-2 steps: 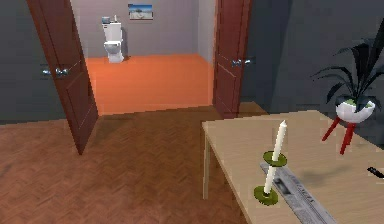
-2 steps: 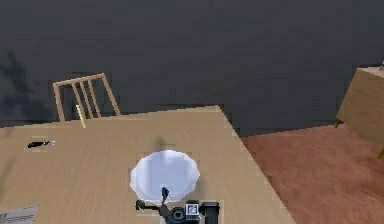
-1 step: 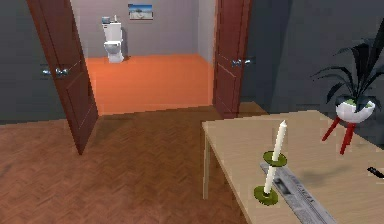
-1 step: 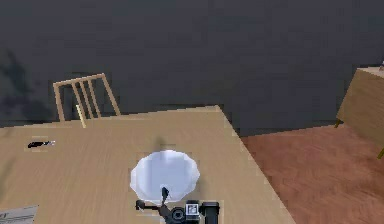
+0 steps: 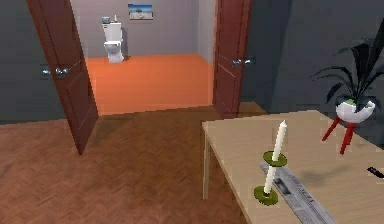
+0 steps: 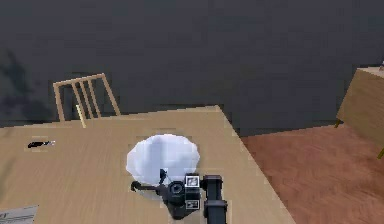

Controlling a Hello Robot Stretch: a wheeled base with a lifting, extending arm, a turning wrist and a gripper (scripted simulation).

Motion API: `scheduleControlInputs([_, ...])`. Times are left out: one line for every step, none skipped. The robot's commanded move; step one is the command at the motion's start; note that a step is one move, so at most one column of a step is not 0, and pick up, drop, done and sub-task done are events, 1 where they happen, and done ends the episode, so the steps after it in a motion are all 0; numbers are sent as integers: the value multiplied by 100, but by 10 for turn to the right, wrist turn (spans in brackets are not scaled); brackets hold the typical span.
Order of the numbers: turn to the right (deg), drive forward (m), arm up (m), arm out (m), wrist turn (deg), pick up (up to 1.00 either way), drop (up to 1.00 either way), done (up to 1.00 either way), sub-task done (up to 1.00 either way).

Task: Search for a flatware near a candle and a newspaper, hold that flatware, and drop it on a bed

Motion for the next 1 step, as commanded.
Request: scheduleControlInputs([0,0,24,0,0,0,0,0,0])
